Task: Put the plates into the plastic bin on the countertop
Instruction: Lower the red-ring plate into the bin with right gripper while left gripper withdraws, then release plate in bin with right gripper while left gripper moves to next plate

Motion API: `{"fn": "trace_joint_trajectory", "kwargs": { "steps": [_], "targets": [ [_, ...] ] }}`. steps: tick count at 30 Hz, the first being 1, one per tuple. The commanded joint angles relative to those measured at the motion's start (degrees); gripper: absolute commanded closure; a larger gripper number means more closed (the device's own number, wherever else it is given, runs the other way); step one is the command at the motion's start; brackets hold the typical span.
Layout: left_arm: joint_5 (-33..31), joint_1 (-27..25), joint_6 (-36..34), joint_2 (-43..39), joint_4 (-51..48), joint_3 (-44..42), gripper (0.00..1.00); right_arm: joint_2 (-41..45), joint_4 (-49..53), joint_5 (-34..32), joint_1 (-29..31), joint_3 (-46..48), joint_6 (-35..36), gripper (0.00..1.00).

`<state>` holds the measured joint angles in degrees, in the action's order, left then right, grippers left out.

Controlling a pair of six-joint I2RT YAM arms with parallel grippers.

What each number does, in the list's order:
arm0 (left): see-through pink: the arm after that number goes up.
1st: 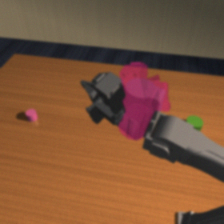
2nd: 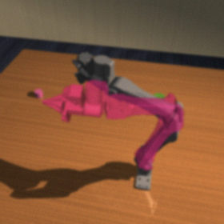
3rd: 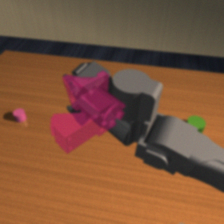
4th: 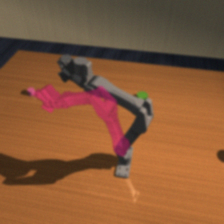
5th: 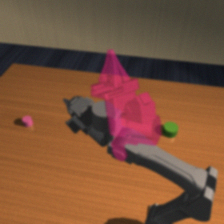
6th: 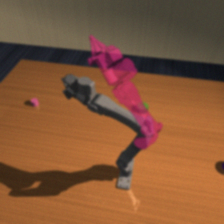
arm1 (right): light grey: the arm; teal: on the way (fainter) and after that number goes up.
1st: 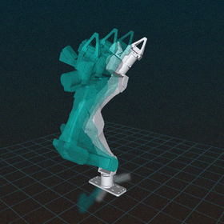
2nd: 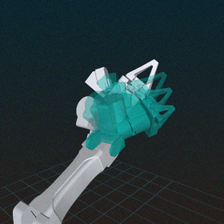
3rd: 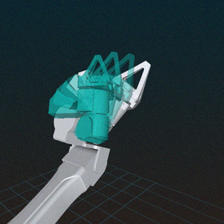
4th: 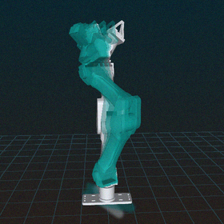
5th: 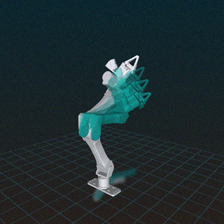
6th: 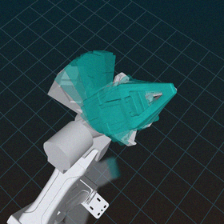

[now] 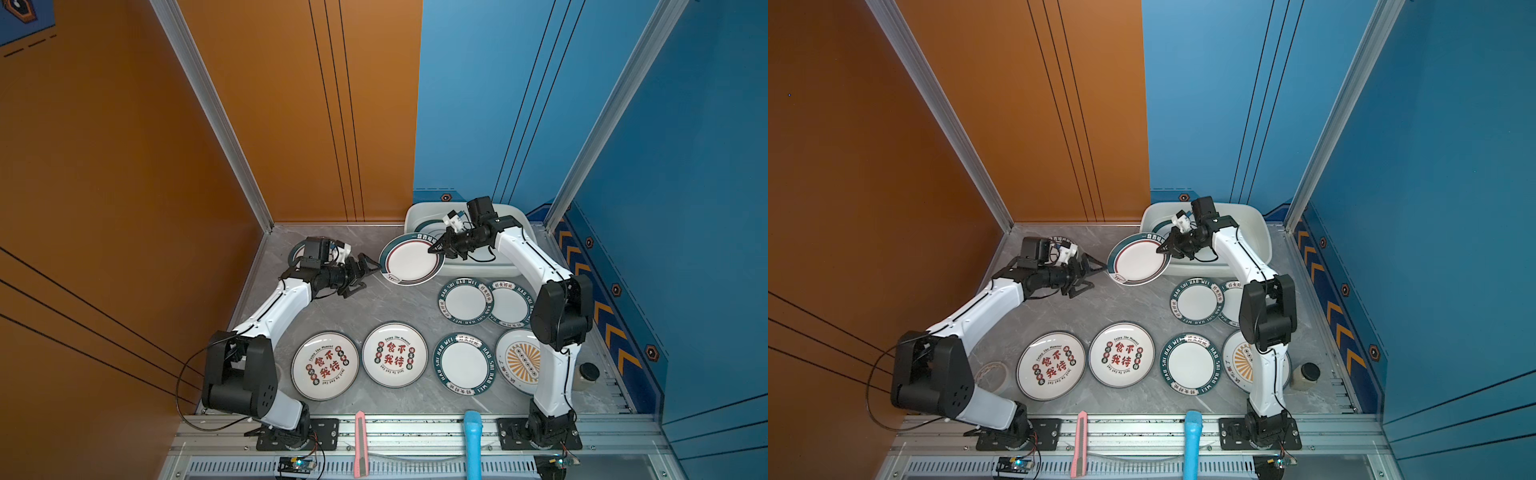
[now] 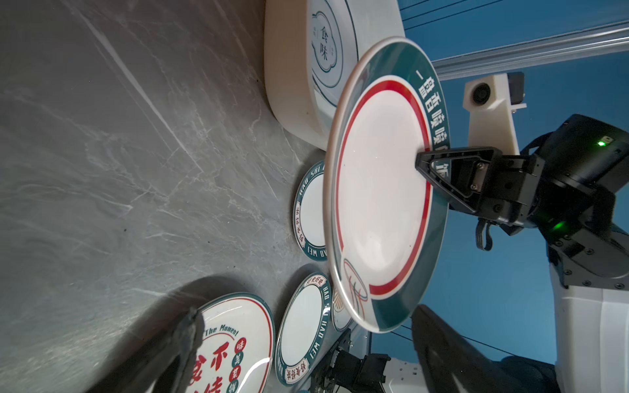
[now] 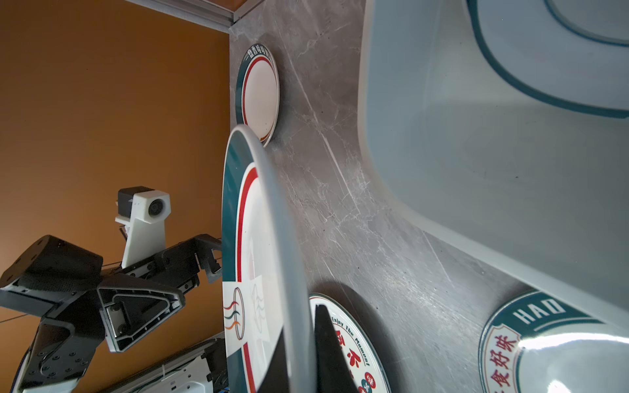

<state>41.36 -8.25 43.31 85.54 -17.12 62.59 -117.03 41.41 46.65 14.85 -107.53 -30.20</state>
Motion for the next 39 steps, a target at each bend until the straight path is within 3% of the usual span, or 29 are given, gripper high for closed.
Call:
{"fn": "trace_joint_trajectory", "kwargs": {
  "steps": [1, 11, 18, 27, 39],
  "targets": [
    [-4.8, 1.4, -1.9, -2.8, -2.8, -1.3, 0.02, 0.7, -2.4, -1.4, -1.8, -2.0, -3.5, 1.0],
    [-6.5, 6.4, -1.1, -6.6, -1.6, -8.0, 0.02, 1.3, -8.4, -8.9, -9.1, -1.6, -12.9, 1.0],
    [-2.9, 9.8, 2.5, -6.1, 3.5, -11.2, 0.0, -2.3, -9.2, -13.5, -13.6, -4.9, -18.4, 1.0],
    [-4.5, 11.1, 0.7, -6.2, 0.8, -10.3, 0.05, -13.4, -1.4, -18.5, -14.6, -17.5, -16.4, 1.0],
    [-6.1, 11.7, 1.4, -7.9, 0.0, -10.6, 0.06, -21.3, 0.4, -20.0, -14.2, -24.0, -17.3, 1.0]
  ]
}}
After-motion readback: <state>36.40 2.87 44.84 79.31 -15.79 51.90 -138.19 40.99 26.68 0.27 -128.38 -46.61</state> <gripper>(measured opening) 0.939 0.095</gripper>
